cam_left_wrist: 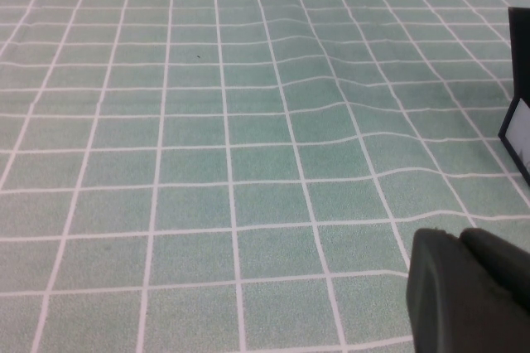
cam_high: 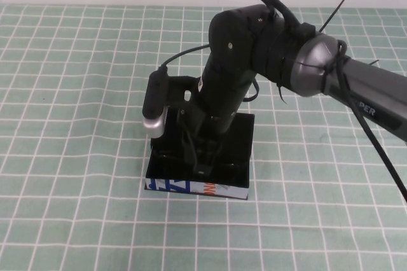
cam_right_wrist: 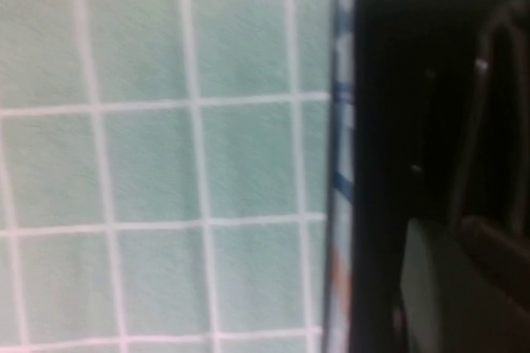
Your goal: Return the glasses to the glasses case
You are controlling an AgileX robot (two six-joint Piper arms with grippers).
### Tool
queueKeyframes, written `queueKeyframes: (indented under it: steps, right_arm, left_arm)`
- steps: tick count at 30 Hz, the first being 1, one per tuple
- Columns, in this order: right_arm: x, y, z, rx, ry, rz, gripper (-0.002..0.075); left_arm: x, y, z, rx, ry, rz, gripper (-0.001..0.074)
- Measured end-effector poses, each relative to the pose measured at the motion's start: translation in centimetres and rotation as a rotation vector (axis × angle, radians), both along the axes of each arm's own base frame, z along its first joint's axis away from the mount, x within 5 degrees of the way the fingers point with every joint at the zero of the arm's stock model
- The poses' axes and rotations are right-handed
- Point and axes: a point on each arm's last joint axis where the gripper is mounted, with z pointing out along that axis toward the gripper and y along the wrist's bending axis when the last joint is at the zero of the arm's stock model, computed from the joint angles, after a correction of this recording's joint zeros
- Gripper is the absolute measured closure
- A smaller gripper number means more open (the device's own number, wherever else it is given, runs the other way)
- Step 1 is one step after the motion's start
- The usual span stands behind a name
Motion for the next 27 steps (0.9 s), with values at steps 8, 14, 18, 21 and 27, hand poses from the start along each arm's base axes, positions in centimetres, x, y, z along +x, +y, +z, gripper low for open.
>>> queueKeyframes:
  steps: [8, 14, 18, 21, 27]
  right_arm:
    - [-0.4, -0.7, 2.5, 0.024, -0.043, -0.063, 0.0736]
    - [0.2, -4.2, 8.5, 0.167, -0.155, -0.319, 0.0737]
    - [1.6, -9.4, 12.5, 0.299, -0.187, -0.612, 0.0737]
    - [2.1, -13.8, 14.7, 0.364, -0.208, -0.790, 0.0737]
    - [-0.3, -20.9, 16.9, 0.450, -0.228, -1.008, 0.0737]
  left_arm:
    - [0.0, 0.0, 0.0, 0.000, 0.000, 0.000, 0.0738]
    - [0.0, 0.0, 0.0, 0.000, 0.000, 0.000, 0.0739]
    - [0.0, 0.0, 0.0, 0.000, 0.000, 0.000, 0.0738]
    - [0.0, 0.0, 0.0, 0.000, 0.000, 0.000, 0.0738]
    - [0.0, 0.0, 0.0, 0.000, 0.000, 0.000, 0.0738]
